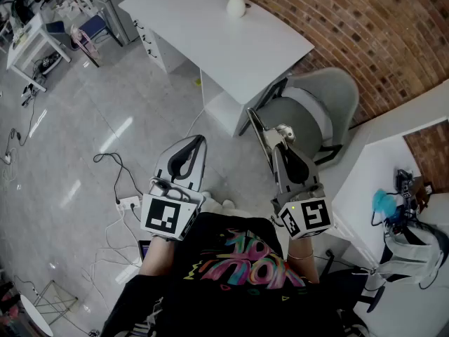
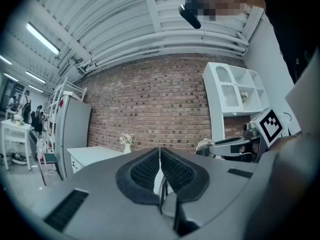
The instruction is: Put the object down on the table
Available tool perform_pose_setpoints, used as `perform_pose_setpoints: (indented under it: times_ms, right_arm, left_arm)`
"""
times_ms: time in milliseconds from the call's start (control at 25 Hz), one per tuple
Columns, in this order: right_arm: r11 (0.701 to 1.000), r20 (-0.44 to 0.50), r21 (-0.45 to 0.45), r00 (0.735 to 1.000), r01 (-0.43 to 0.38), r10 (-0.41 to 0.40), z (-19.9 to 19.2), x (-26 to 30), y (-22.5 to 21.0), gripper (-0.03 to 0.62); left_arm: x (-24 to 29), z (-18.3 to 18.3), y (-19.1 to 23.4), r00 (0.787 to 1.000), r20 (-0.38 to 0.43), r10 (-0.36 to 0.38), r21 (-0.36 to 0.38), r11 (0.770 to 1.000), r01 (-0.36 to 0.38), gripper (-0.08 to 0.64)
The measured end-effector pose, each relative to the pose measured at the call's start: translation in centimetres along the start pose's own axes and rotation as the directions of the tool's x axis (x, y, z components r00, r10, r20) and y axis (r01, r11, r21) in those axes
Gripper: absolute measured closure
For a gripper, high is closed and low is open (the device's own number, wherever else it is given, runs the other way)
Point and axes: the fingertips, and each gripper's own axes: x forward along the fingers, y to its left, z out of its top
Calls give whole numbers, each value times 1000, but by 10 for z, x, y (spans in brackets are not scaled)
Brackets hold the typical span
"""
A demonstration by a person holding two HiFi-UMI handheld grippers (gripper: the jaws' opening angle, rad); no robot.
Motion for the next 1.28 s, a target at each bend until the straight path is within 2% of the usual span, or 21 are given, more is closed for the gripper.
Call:
perform_pose_setpoints:
  times_ms: [200, 360, 680, 960, 1280]
  right_arm:
    - [1000, 10, 13, 1000, -18, 18, -5, -16, -1, 537]
    - [999, 13, 4, 999, -51, 51, -11, -24, 3, 537]
    - [993, 14, 24, 993, -115, 114, -13, -12, 14, 537]
    - [986, -22, -2, 985, -169, 169, -16, 42, 26, 537]
    - [982, -44, -7, 982, -187, 186, -1, 165, 47, 537]
  left_arm:
    - [-15, -8, -13, 999, -25, 31, 23, 999, -31, 534]
    - [-27, -6, -20, 998, 4, 66, 21, 998, -66, 534]
    - [-39, -13, -12, 991, -19, 132, 14, 991, -132, 534]
    - [-24, -26, 33, 988, -29, 153, -20, 988, -154, 534]
    - [27, -22, 148, 986, -37, 164, -40, 985, -165, 534]
